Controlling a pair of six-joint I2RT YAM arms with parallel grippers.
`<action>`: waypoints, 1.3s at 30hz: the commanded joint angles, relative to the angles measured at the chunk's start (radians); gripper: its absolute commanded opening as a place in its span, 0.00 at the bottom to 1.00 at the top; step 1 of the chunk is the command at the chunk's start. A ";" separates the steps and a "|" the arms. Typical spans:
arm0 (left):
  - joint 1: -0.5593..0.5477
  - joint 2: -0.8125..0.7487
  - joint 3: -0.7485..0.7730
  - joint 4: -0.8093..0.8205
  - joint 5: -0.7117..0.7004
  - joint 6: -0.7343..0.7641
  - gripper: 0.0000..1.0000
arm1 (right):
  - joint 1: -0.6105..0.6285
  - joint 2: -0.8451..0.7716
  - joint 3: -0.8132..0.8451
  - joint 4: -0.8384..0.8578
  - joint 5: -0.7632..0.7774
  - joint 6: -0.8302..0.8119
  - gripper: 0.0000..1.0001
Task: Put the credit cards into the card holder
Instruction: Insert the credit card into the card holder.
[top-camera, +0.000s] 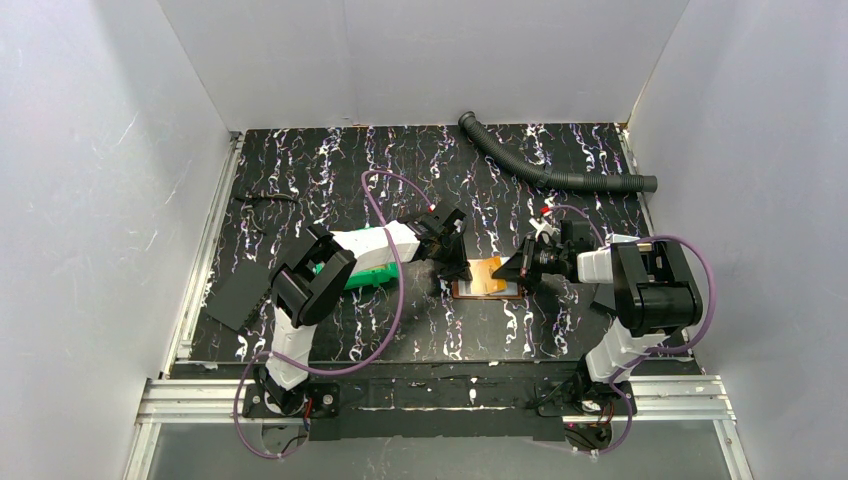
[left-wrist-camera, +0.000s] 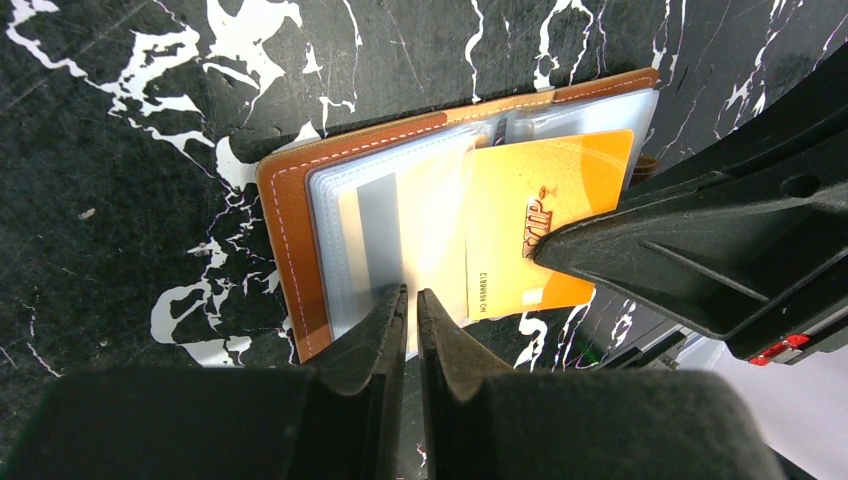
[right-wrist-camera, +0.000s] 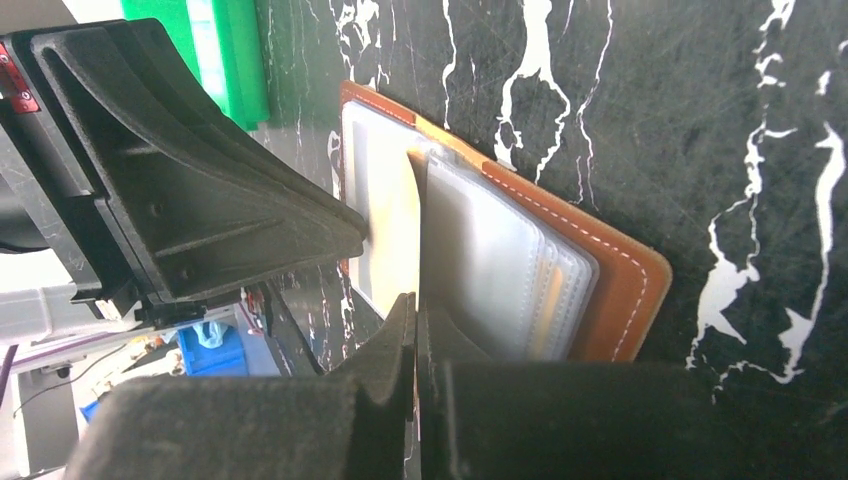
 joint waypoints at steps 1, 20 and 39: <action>-0.004 0.007 -0.015 -0.102 -0.041 0.024 0.09 | -0.002 0.015 -0.004 0.093 0.022 0.015 0.01; -0.004 0.007 -0.011 -0.099 -0.037 0.016 0.08 | 0.022 0.032 -0.059 0.246 -0.008 0.106 0.01; -0.005 0.001 -0.011 -0.103 -0.041 0.024 0.08 | 0.020 -0.017 -0.157 0.311 -0.003 0.242 0.01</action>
